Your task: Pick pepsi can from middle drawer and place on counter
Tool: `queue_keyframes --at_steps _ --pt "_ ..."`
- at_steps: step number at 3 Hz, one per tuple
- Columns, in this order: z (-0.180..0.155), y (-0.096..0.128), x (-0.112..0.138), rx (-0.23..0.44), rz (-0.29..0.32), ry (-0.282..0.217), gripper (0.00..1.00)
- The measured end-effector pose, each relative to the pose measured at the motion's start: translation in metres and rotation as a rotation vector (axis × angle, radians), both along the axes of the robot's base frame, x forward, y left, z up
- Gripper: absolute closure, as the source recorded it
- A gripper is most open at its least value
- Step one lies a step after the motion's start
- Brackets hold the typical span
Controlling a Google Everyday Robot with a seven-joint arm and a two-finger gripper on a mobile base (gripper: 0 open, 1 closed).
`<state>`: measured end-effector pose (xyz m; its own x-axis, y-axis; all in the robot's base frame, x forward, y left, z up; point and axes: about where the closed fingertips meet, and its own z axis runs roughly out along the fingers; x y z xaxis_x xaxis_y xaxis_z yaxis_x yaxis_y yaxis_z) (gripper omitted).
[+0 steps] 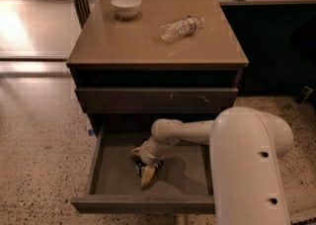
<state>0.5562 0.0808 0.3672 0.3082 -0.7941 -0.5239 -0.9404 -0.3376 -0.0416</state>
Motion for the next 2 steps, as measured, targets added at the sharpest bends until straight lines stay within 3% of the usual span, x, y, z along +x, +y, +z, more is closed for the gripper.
queue_keyframes --at_steps 2 --pt "0.0000 0.0000 0.0000 0.000 0.000 0.000 0.65"
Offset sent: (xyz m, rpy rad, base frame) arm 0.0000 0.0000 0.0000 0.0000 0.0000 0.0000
